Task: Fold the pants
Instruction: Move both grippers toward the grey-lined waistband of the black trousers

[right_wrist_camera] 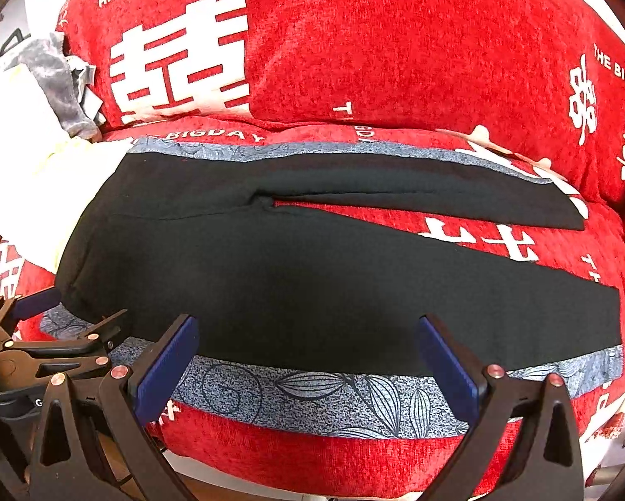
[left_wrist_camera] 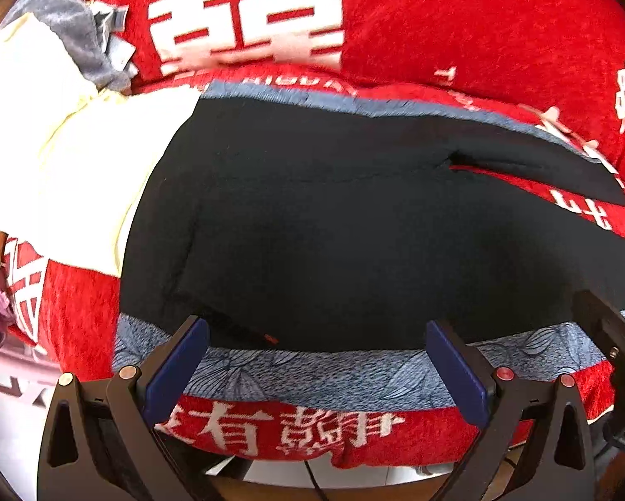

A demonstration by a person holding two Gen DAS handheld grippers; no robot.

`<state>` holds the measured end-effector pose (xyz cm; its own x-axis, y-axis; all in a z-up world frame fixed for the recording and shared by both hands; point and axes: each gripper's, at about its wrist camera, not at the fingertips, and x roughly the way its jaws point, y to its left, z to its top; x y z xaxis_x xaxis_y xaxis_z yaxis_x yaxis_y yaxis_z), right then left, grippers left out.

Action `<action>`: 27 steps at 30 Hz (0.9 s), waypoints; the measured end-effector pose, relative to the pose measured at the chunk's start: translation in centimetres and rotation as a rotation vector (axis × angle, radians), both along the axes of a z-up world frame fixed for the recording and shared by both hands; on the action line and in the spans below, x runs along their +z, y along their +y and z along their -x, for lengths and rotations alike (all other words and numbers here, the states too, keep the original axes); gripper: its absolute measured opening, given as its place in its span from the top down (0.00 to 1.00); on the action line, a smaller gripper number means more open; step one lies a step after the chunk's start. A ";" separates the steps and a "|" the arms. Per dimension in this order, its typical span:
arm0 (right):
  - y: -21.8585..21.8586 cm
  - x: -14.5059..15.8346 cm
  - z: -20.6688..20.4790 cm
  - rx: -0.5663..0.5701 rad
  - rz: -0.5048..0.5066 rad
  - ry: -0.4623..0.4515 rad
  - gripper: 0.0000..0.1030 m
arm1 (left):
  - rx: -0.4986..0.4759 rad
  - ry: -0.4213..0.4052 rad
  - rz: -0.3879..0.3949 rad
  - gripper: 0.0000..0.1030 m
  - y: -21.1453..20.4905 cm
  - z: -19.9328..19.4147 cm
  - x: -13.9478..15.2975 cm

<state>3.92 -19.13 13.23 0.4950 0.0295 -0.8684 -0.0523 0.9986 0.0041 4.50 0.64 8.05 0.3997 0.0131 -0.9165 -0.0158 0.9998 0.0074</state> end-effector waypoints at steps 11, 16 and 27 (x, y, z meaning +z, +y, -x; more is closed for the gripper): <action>2.6 0.1 -0.6 0.020 0.080 0.012 0.00 | 0.030 0.010 0.028 0.00 1.8 -0.5 -0.1; 3.4 0.0 -0.8 0.034 0.072 0.027 0.00 | 0.039 0.017 0.037 0.00 2.1 -0.7 -0.2; 4.2 -0.9 -0.9 0.057 0.053 0.062 0.00 | 0.030 0.023 0.015 0.00 1.8 -0.9 -0.4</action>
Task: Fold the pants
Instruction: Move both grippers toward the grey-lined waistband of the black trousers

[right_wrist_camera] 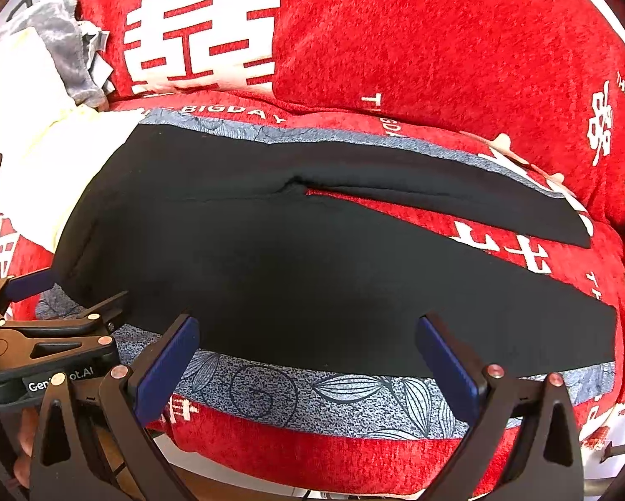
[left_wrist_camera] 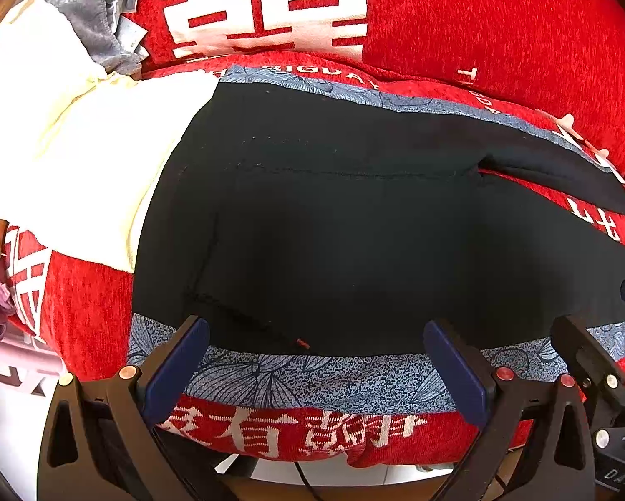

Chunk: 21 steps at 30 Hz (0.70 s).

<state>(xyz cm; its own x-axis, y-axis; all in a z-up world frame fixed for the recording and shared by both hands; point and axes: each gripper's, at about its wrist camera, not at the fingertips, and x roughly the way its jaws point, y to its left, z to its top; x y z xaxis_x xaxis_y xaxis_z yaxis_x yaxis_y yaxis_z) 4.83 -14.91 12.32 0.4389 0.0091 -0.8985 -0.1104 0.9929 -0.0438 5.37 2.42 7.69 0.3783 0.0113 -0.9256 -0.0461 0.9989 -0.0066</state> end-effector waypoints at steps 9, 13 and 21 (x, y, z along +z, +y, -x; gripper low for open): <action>-0.3 -0.7 -1.3 0.006 0.014 0.021 0.00 | 0.002 0.007 -0.015 0.00 -0.1 -0.9 -0.4; -0.6 -0.9 -2.4 0.008 0.017 0.026 0.00 | 0.000 0.012 -0.029 0.00 -0.1 -1.9 -0.5; -2.3 -1.1 -6.2 -0.021 0.019 0.027 0.00 | 0.006 0.009 -0.041 0.00 0.0 -5.7 -0.2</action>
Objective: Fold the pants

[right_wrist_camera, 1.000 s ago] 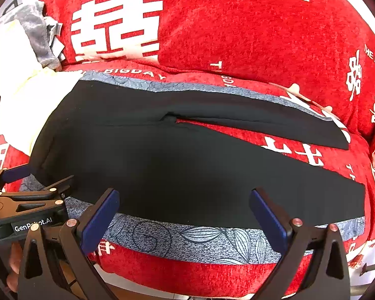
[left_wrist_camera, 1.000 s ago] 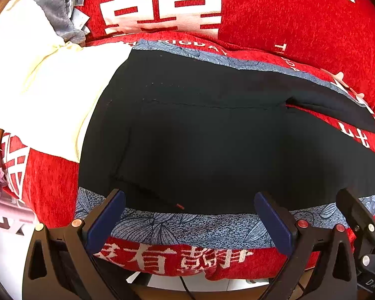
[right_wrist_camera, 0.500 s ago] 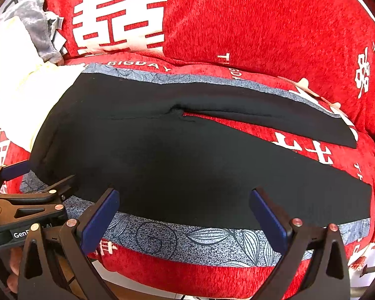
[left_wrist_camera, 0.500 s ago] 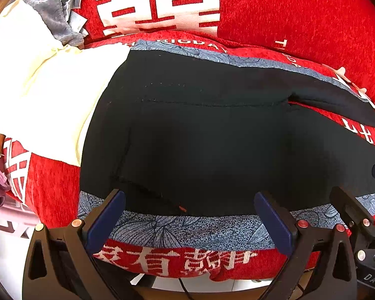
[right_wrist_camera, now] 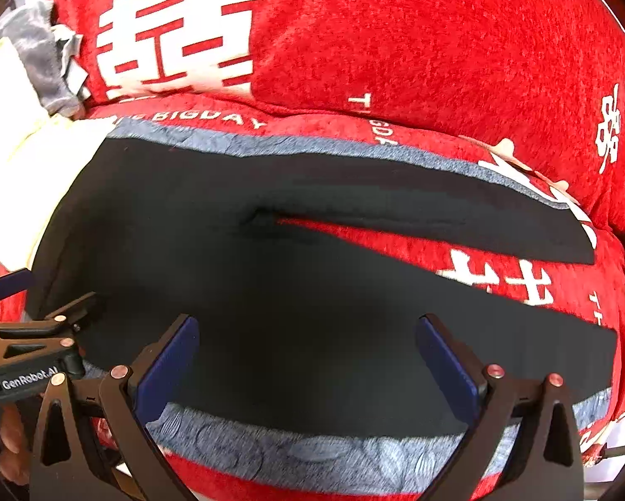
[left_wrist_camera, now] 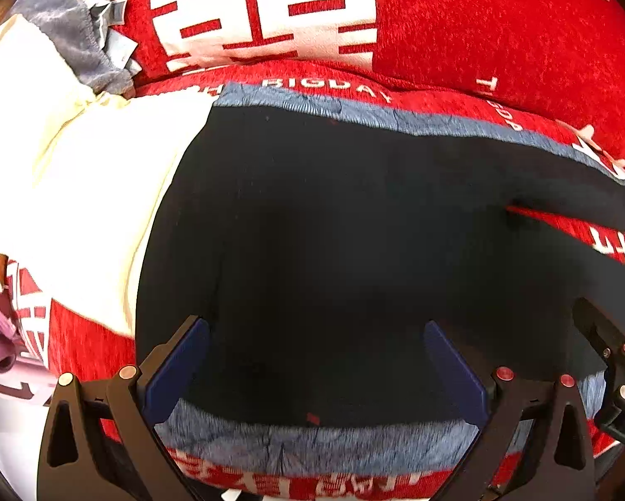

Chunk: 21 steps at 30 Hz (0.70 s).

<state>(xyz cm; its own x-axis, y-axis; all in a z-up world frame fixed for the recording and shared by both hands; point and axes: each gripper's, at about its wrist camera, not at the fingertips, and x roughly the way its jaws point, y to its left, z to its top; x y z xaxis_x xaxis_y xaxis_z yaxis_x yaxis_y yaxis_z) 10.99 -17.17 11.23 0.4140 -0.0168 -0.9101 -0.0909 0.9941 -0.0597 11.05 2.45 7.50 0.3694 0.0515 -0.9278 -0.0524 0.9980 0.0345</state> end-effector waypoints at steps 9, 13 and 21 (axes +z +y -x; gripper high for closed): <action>-1.2 -1.0 -4.5 -0.013 0.002 0.017 0.00 | -0.004 0.036 -0.004 0.00 -0.8 -5.6 -0.8; -1.1 -1.7 -6.1 -0.004 0.009 0.026 0.00 | 0.005 0.061 0.000 0.00 -1.0 -7.7 -1.8; -1.4 -3.6 -9.8 0.020 0.013 0.049 0.00 | 0.004 0.080 -0.019 0.00 -1.2 -10.7 -3.1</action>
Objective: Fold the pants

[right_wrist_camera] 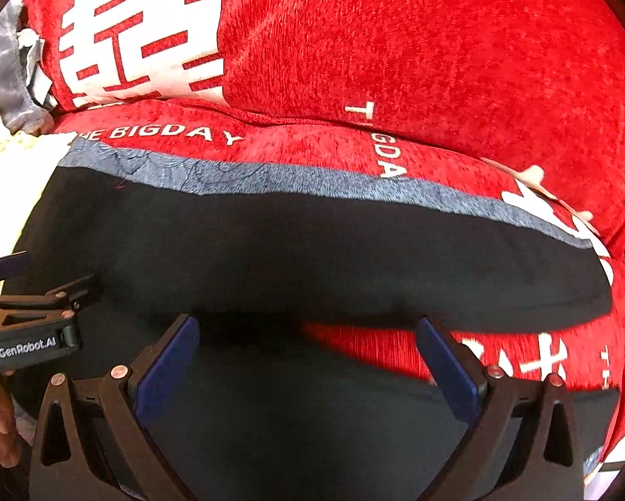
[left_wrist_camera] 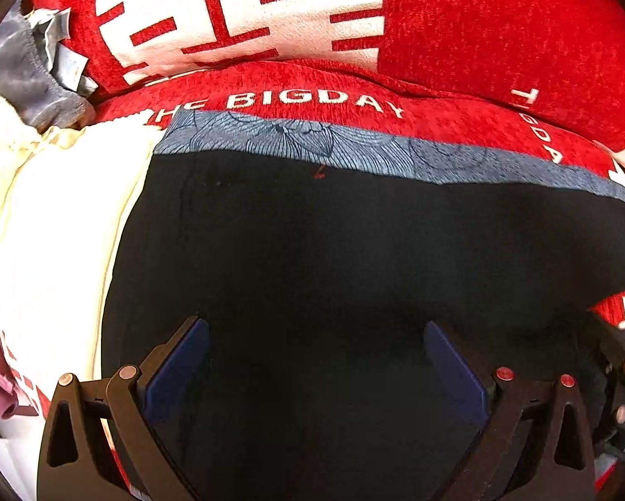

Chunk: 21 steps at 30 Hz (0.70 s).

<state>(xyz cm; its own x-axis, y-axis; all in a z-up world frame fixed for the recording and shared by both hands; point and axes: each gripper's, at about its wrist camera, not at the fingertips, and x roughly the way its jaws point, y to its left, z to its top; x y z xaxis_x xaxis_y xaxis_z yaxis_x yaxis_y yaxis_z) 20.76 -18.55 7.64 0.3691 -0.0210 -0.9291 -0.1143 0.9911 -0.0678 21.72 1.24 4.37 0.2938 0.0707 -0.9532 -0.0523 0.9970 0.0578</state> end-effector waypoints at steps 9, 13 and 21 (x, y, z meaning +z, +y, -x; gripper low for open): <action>-0.1 -3.9 -8.7 0.166 -0.068 0.112 0.00 | 0.041 0.019 0.000 0.00 0.9 -3.9 -0.8; 1.8 -5.8 -12.0 0.340 -0.007 0.136 0.00 | 0.040 0.025 -0.012 0.00 0.9 -4.5 -1.1; 4.0 -9.3 -15.0 0.566 -0.021 0.219 0.01 | 0.049 0.033 -0.014 0.00 0.9 -4.7 -1.5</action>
<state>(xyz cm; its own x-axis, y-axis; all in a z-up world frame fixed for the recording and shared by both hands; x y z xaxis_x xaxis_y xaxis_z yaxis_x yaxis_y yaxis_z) 35.72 -14.50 -1.66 0.1181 0.1422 -0.9828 -0.6330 0.7734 0.0358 26.45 2.12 2.88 0.2580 0.0974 -0.9612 -0.0985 0.9924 0.0742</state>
